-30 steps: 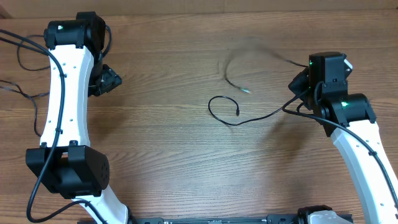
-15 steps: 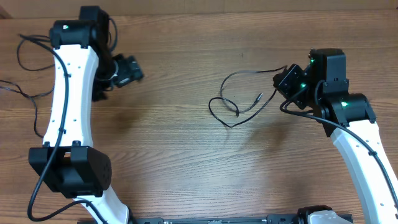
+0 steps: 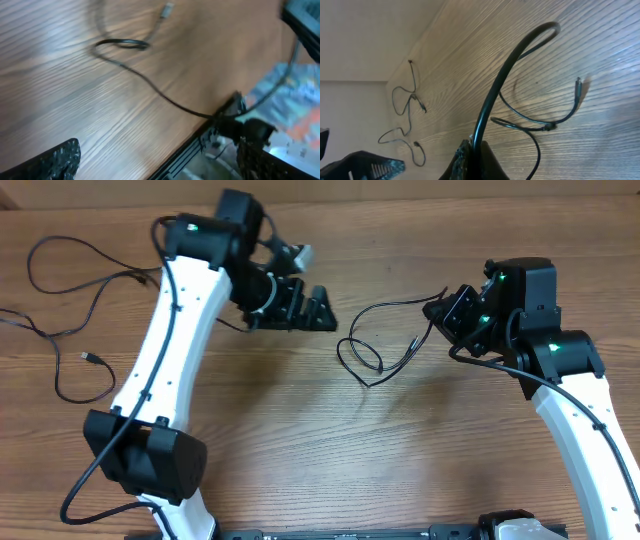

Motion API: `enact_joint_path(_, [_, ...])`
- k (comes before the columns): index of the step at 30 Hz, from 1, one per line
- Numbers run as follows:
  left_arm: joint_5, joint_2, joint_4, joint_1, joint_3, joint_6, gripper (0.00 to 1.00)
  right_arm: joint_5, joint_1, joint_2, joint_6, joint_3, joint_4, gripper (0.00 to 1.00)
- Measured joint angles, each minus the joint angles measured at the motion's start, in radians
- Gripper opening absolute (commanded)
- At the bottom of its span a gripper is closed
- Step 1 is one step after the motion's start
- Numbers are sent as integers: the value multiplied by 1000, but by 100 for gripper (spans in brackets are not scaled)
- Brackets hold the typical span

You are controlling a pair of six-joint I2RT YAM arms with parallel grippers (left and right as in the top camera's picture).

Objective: Untangle cables

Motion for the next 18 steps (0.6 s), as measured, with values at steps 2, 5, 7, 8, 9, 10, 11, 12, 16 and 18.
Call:
enact_joint_path(2, [13, 0, 11, -37, 0, 31, 100, -6, 0, 1, 1, 0, 1, 4])
enact_joint_path(5, [23, 0, 20, -89, 0, 75, 100, -12, 0, 11, 3, 0, 4, 4])
enact_joint_path(7, [23, 0, 39, -122, 0, 99, 100, -24, 0, 26, 3, 0, 13, 4])
enact_joint_path(8, [23, 0, 53, -137, 0, 106, 100, -29, 0, 29, 3, 0, 15, 4])
enact_joint_path(9, [23, 0, 76, -155, 0, 113, 100, -39, 0, 35, 3, 0, 21, 4])
enact_joint_path(10, [24, 0, 87, -167, 0, 116, 100, -52, 0, 39, 3, 0, 27, 4])
enact_joint_path(11, [24, 0, 95, -176, 0, 119, 99, -61, 0, 42, 3, 0, 30, 4])
enact_joint_path(12, [26, 0, 114, -188, 0, 124, 97, -74, 0, 43, 3, 0, 33, 4])
enact_joint_path(16, [27, 0, 165, -218, 0, 121, 93, -110, 0, 44, 3, 0, 37, 4])
enact_joint_path(18, [27, 0, 186, -226, 0, 116, 93, -132, 0, 44, 10, 0, 48, 4])
